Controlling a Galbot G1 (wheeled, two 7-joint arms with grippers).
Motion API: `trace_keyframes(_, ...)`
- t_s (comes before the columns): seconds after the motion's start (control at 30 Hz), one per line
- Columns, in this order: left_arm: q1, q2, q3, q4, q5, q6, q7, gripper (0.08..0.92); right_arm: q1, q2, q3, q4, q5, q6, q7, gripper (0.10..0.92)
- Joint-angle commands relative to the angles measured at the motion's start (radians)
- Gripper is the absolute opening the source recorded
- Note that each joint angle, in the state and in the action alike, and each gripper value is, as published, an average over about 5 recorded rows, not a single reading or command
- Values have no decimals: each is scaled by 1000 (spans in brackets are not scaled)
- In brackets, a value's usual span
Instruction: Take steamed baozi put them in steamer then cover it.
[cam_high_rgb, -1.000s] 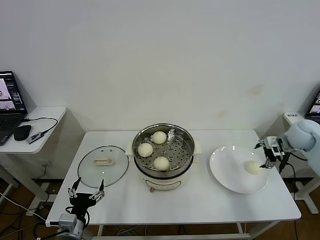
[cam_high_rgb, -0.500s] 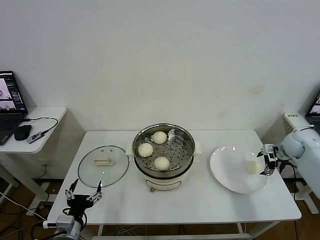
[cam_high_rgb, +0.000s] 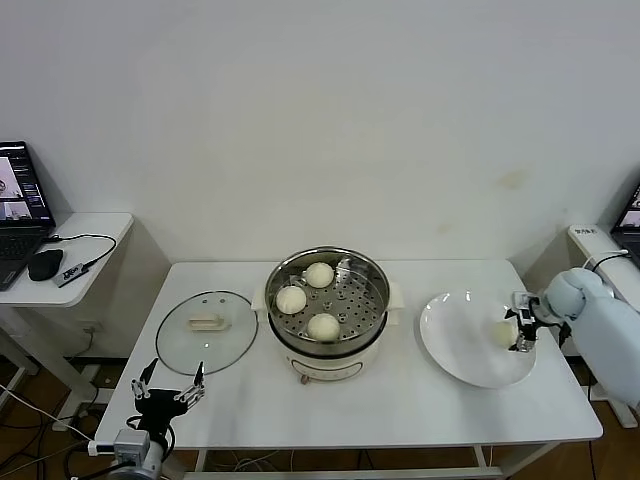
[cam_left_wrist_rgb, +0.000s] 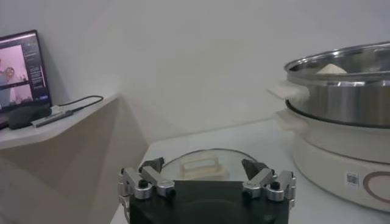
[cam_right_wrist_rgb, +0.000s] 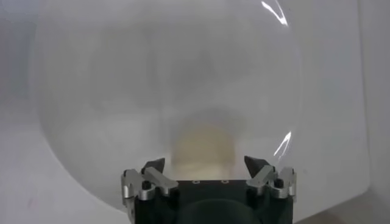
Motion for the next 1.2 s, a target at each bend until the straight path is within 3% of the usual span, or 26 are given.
trace_keyframes(0.03, 0, 0, -1, 2, 0, -1, 0, 823, 4, 33, 11, -49, -31, -1, 3, 741)
trace_keyframes(0.47, 7, -2, -6, -9, -1, -1, 0, 823, 25, -8, -27, 11, 4, -22, -41, 614)
trace_keyframes(0.93, 4, -3, -2, -17, -2, -1, 0, 823, 344, -225, -374, 355, 328, -179, -96, 611)
trace_keyframes(1.2, -2, -2, 6, -25, -3, -1, 0, 823, 661, -223, -671, 518, 559, -279, -66, 619)
